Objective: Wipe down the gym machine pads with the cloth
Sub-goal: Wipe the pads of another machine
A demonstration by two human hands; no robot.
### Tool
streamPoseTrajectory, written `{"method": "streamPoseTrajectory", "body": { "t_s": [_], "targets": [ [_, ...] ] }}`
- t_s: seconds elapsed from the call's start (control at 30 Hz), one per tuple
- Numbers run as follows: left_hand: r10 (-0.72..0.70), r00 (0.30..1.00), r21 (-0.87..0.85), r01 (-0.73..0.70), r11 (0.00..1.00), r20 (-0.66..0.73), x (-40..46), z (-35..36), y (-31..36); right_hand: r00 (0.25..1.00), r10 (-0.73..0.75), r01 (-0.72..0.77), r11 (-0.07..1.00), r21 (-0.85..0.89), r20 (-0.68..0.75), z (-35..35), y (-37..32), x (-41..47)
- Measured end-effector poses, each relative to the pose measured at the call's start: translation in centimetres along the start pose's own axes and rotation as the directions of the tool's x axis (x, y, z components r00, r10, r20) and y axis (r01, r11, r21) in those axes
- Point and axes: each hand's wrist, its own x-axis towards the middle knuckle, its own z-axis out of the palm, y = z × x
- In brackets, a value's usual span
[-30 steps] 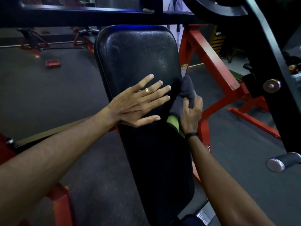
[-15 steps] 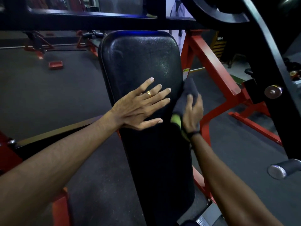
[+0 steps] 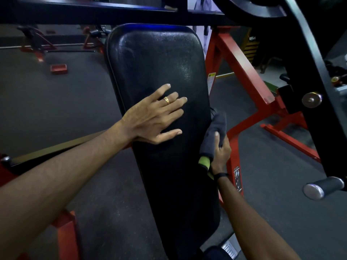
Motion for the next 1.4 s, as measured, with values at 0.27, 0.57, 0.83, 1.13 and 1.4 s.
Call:
{"method": "streamPoseTrajectory", "body": {
  "t_s": [0.27,0.57,0.83,1.13,1.4],
  "targets": [
    [-0.043,0.999,0.016,0.043,0.999,-0.016,0.1,-0.1,0.2,0.993,-0.068,0.060,0.995,-0.082,-0.095,1.1,-4.2,0.3],
    [-0.055,0.998,0.011,0.056,0.998,-0.034,-0.1,-0.1,0.2,0.935,-0.332,0.304,0.933,-0.195,-0.127,4.6,-9.3,4.4],
    [-0.041,0.998,0.022,0.042,0.999,-0.038,0.0,0.2,0.1,0.962,-0.213,0.174,0.960,-0.218,-0.168,1.0,-0.7,-1.4],
    [-0.064,0.998,0.021,0.064,0.998,-0.014,0.0,-0.1,0.1,0.978,-0.200,0.184,0.964,-0.193,-0.066,1.7,-6.9,1.3],
    [-0.073,0.996,0.033,0.074,0.997,-0.055,-0.1,0.1,0.1,0.951,-0.303,0.286,0.939,-0.189,-0.065,3.9,-8.7,4.9]
  ]
}}
